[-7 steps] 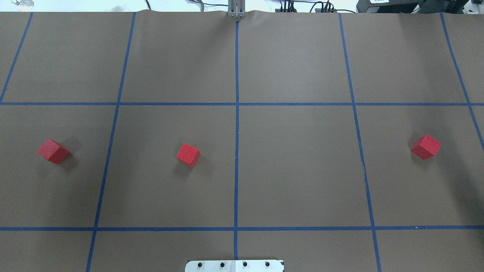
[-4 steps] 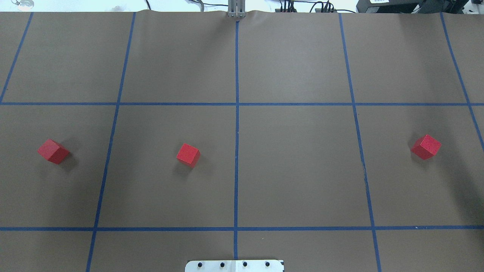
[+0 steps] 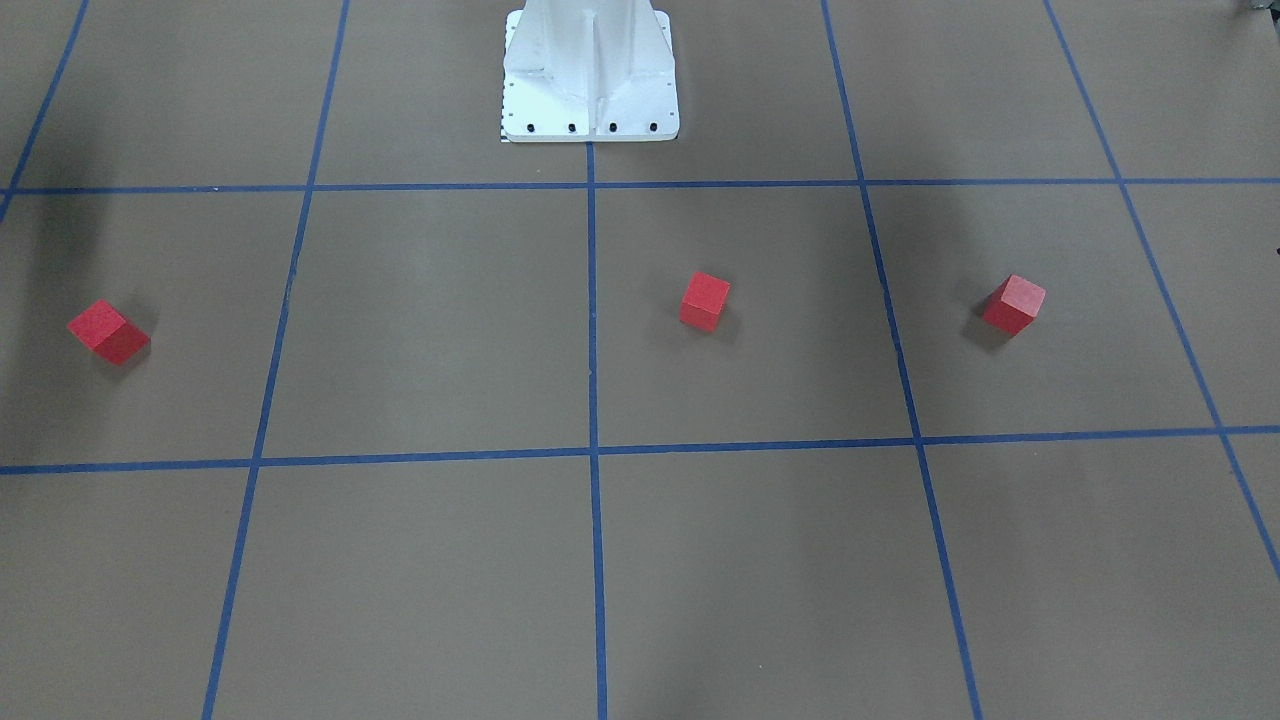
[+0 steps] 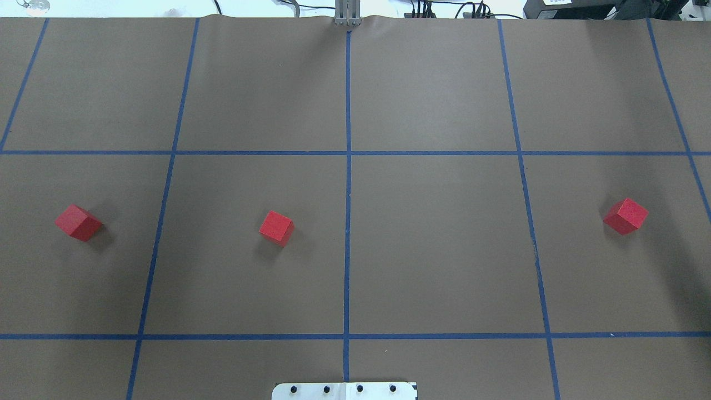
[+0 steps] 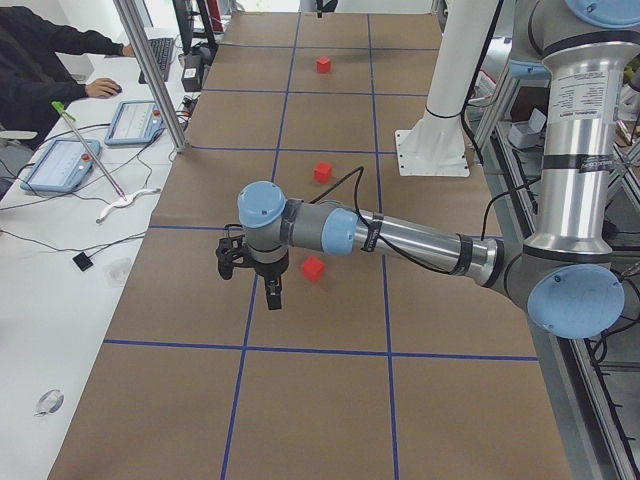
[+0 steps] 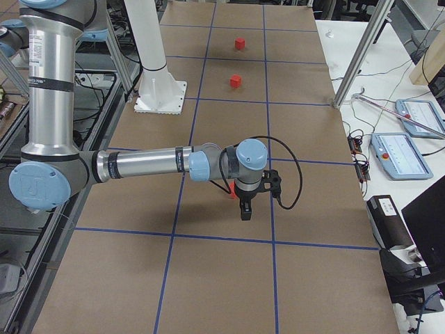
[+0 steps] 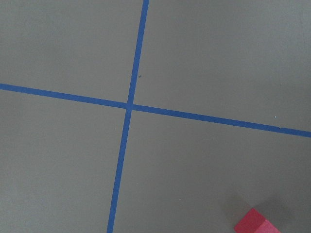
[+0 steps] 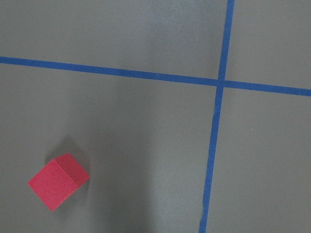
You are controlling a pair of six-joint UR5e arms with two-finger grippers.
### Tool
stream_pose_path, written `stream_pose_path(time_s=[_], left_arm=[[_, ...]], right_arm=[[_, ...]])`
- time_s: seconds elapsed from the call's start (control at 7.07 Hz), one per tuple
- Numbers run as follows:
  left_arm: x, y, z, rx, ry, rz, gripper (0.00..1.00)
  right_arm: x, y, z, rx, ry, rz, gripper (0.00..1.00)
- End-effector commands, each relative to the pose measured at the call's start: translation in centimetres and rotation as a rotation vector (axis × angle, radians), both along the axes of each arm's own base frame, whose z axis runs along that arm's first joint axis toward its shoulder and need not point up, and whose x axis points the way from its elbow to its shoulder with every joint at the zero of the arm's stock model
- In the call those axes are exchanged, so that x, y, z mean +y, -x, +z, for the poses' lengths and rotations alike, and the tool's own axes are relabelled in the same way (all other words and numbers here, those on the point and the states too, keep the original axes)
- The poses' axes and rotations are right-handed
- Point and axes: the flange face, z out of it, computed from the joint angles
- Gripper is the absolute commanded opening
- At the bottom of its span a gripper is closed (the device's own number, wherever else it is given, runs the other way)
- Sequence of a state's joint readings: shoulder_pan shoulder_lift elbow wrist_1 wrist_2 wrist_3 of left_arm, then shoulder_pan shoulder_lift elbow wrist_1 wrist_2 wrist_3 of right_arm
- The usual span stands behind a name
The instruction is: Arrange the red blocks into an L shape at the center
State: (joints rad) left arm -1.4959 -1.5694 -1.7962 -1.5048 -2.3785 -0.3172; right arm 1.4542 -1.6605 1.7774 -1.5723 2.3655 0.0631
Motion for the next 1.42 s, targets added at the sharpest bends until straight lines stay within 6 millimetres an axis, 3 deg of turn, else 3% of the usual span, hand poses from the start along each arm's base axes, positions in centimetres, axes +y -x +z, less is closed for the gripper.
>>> stream_pose_path(time_s=[0.0,0.28,0.42,0.57,0.85,1.13,1.27], left_arm=[[0.1,0.0,0.1,0.002,0.000,0.000,1.00],[0.2,0.0,0.4,0.005,0.005,0.001,1.00],[-0.1,-0.3,2.4,0.004,0.035,0.009,1.00],[-0.3,-0.4,2.6,0.015,0.027,0.006,1.00],[-0.7,-0.7,2.0,0.014,0.004,0.020,1.00],[-0.9,-0.8,1.5,0.018,-0.004,0.020,1.00],[-0.8,-0.7,1.4,0.019,-0.007,0.019,1.00]], right_arm=[[-0.1,0.1,-0.6,-0.007,-0.008,0.001,1.00],[-0.2,2.1,-1.3,-0.045,0.004,0.000,1.00],[0.1,3.3,-1.3,-0.054,0.018,0.019,1.00],[0.2,6.2,-1.6,-0.049,0.137,0.082,1.00],[0.3,10.5,-3.3,-0.084,0.261,0.254,0.99],[1.4,11.6,-2.6,-0.075,0.294,0.273,0.98],[1.8,13.1,-2.6,-0.064,0.342,0.289,0.98]])
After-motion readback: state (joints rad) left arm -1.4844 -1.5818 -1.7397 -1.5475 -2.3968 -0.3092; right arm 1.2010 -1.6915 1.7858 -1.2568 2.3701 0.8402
